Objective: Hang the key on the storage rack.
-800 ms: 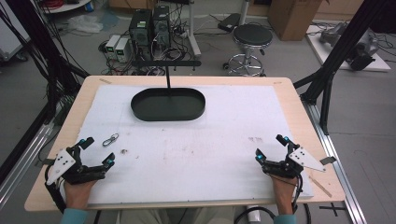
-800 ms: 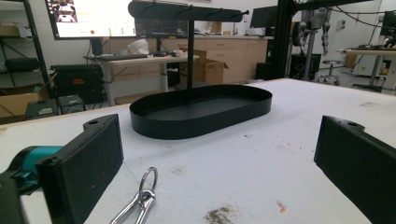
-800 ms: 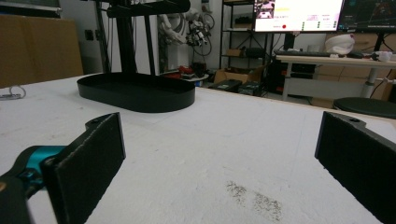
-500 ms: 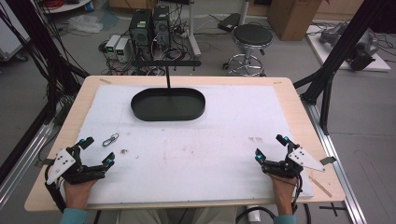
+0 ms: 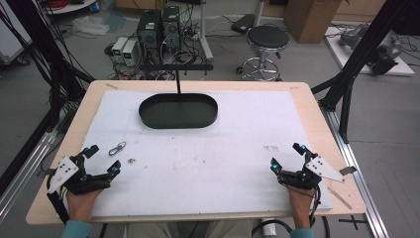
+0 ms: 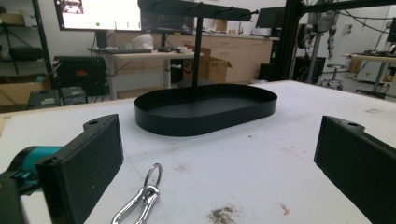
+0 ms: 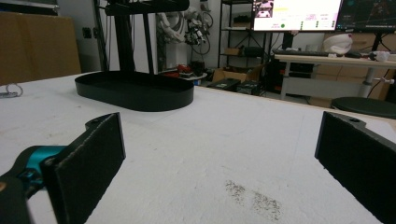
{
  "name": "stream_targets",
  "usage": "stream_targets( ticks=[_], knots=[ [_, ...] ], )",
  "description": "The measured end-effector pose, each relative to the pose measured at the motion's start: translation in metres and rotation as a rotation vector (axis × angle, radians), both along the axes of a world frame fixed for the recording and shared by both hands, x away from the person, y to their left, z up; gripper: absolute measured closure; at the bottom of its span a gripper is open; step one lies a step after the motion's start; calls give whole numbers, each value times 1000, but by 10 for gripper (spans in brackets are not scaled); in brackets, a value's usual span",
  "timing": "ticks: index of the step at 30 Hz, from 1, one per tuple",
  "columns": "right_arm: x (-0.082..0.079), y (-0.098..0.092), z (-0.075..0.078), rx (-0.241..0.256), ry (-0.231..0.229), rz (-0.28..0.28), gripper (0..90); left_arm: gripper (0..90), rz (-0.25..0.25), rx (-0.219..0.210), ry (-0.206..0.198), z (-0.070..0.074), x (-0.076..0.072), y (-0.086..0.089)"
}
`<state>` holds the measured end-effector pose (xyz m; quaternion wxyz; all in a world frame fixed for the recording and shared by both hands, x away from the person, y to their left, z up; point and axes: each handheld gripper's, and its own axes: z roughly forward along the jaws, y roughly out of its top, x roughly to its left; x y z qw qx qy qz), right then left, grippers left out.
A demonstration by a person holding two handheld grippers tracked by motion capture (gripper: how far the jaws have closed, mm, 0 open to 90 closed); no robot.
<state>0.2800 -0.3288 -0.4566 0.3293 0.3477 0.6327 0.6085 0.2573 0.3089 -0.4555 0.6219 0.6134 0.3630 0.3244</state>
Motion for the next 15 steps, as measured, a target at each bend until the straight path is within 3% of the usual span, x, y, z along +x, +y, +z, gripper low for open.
stream_targets(
  ticks=[7,13,15],
  knots=[
    [0,0,0,2,1,-3,8,17,-15,25,50,13,7,6],
    [1,-1,0,-1,0,-4,8,17,-76,49,150,29,19,12],
    [1,0,0,1,5,-2,8,17,-90,67,166,36,22,13]
  ],
)
